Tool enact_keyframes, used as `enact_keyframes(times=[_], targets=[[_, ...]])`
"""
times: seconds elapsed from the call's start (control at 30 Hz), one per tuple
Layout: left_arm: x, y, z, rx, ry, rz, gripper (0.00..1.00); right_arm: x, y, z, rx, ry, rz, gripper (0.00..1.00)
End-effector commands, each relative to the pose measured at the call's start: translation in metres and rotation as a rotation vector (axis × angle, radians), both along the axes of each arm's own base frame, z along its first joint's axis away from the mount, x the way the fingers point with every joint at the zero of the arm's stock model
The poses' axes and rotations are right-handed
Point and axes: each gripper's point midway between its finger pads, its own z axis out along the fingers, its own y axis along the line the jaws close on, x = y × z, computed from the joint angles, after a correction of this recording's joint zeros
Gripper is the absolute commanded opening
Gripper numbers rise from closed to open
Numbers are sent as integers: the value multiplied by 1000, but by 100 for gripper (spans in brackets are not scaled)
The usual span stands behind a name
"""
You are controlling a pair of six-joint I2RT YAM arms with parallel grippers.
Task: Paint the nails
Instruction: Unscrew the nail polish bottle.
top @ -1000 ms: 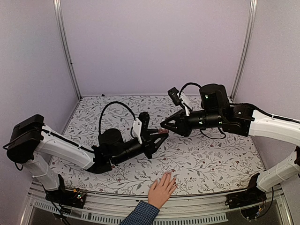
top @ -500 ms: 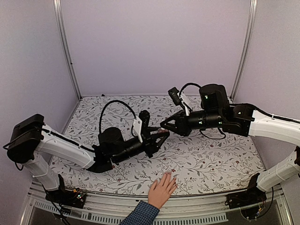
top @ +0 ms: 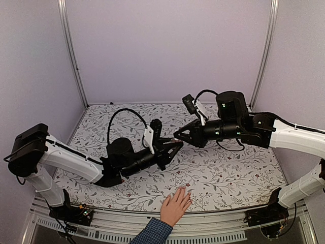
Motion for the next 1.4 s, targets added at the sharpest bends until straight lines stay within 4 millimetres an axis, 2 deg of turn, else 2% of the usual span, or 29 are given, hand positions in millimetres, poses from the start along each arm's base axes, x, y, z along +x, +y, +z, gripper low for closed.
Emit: enact_keyframes(times=[0.0, 0.13, 0.23, 0.53, 0.67, 0.93, 1.03, 1.07, 1.23, 1.37], targets=[[5, -4, 1, 0, -18, -4, 16, -3, 1, 16, 48, -18, -1, 0], [5, -2, 1, -1, -22, 1, 12, -2, 0, 20, 58, -25, -6, 0], [6, -2, 0, 0, -21, 6, 25, -2, 0, 20, 57, -26, -10, 0], [6, -3, -1, 1, -15, 1, 33, 0, -1, 22, 58, -33, -19, 0], [6, -2, -2, 3, -15, 0, 33, 0, -1, 22, 57, -32, -22, 0], [5, 3, 2, -18, -28, 12, 18, 0, 1, 19, 52, -25, -12, 0], [4, 4, 5, -25, -37, 9, 6, -1, 2, 18, 52, -24, -4, 2], [4, 5, 6, -29, -42, 10, 1, -1, 2, 18, 50, -24, -3, 6], [5, 12, 8, -41, -49, 32, 0, 0, -1, 19, 53, -25, -22, 26], [7, 9, 6, -29, -45, 40, 0, 3, 2, 18, 55, -15, -30, 28]])
